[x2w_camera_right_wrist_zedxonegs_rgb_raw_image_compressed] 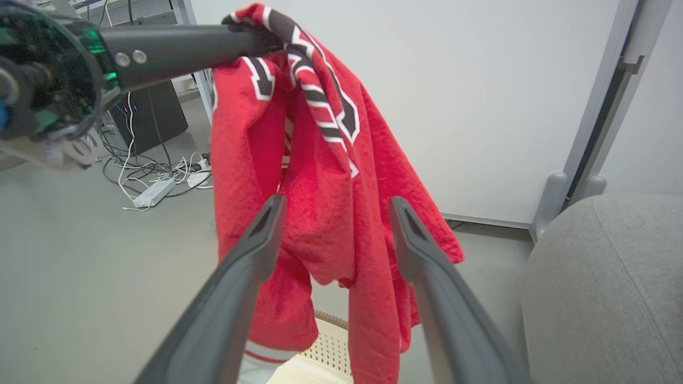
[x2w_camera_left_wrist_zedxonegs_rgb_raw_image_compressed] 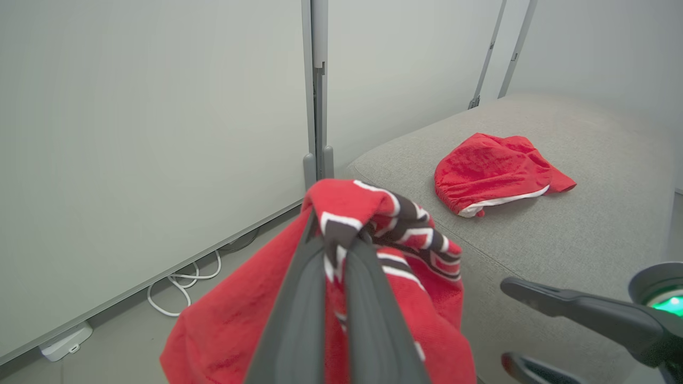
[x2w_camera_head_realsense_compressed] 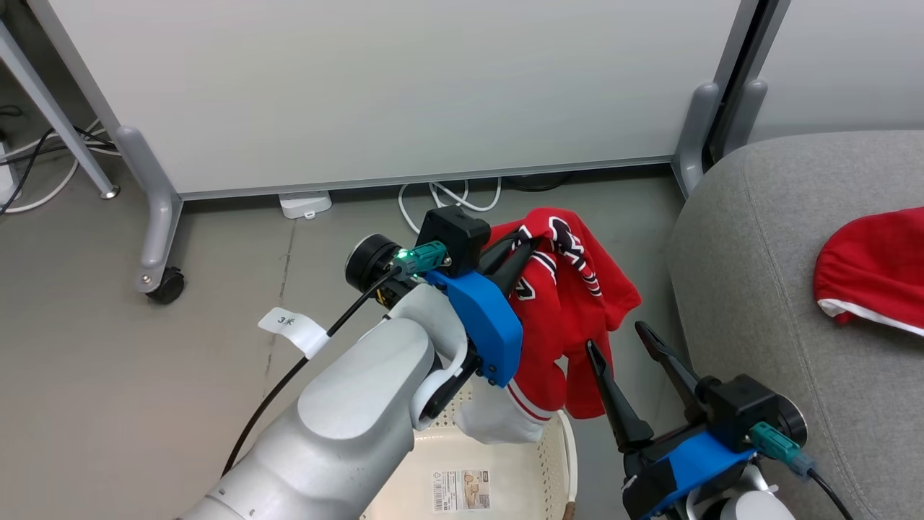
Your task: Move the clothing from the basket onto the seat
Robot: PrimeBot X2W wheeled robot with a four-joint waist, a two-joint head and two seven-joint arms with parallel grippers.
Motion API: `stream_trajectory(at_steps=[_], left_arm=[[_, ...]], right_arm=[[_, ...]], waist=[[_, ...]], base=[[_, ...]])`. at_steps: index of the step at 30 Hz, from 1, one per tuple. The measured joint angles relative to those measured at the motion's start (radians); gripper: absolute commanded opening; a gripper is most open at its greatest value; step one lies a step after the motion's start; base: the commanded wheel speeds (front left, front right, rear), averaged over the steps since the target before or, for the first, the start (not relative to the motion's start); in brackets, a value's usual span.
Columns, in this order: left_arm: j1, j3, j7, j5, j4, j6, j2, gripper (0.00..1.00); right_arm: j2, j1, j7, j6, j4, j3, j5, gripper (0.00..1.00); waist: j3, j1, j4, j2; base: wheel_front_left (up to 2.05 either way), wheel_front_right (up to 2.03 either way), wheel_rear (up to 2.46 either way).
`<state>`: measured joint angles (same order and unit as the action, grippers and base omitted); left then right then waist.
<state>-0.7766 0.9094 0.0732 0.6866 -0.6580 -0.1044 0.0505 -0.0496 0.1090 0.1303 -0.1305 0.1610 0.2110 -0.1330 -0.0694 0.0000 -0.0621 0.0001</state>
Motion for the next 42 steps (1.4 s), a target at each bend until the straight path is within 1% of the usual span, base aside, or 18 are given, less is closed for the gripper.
stream_trajectory(at_steps=[6,14,18,23,30,36,37,38,39,42], left_arm=[[0.0,0.007,0.002,0.001,0.001,0.007,0.0,0.0],[-0.001,0.018,0.003,0.009,0.014,0.012,0.0,0.0],[-0.005,0.024,0.003,0.01,0.021,0.014,0.0,0.0],[-0.009,0.033,0.003,0.018,0.031,0.015,0.0,0.0],[-0.01,0.047,0.005,0.028,0.04,0.017,0.0,0.0],[-0.01,0.056,0.007,0.035,0.039,0.02,0.0,0.0],[-0.011,0.057,0.007,0.035,0.039,0.02,0.0,0.0],[-0.011,0.058,0.008,0.036,0.037,0.02,0.0,0.0],[-0.011,0.058,0.008,0.036,0.036,0.02,0.0,0.0],[-0.012,0.06,0.009,0.04,0.034,0.024,0.0,0.0]], right_arm=[[0.0,0.027,-0.03,0.0,0.024,0.015,0.011,1.0],[0.0,0.146,-0.068,0.0,0.115,0.027,0.025,1.0],[0.0,0.216,-0.088,0.0,0.191,0.04,0.023,1.0],[0.0,0.304,-0.093,0.0,0.309,0.074,-0.03,1.0],[0.0,0.393,-0.057,0.0,0.457,0.105,-0.062,1.0],[0.0,0.435,-0.021,0.0,0.54,0.135,-0.1,1.0],[0.0,0.439,-0.014,0.0,0.55,0.139,-0.106,0.85],[0.0,0.443,-0.011,0.0,0.56,0.143,-0.11,0.15],[0.0,0.447,-0.005,0.0,0.571,0.146,-0.115,0.0],[0.0,0.453,0.007,0.0,0.595,0.159,-0.132,0.0]], waist=[[-0.01,0.0001,0.001,0.0],[-0.018,0.0002,-0.001,0.0],[-0.021,0.0001,-0.006,0.0],[-0.027,0.0001,-0.014,0.0],[-0.027,0.0001,-0.02,0.0],[-0.022,0.0001,-0.019,0.0],[-0.022,0.0001,-0.019,0.0],[-0.021,0.0002,-0.019,0.0],[-0.02,0.0002,-0.018,0.0],[-0.018,0.0001,-0.018,0.0]], base=[[0.0,0.0,0.0],[0.0,0.0,0.0],[0.0,0.0,0.0],[0.0,0.0,0.0],[0.0,0.0,0.0],[0.0,0.0,0.0],[0.0,0.0,0.0],[0.0,0.0,0.0],[0.0,0.0,0.0],[0.0,0.0,0.0]])
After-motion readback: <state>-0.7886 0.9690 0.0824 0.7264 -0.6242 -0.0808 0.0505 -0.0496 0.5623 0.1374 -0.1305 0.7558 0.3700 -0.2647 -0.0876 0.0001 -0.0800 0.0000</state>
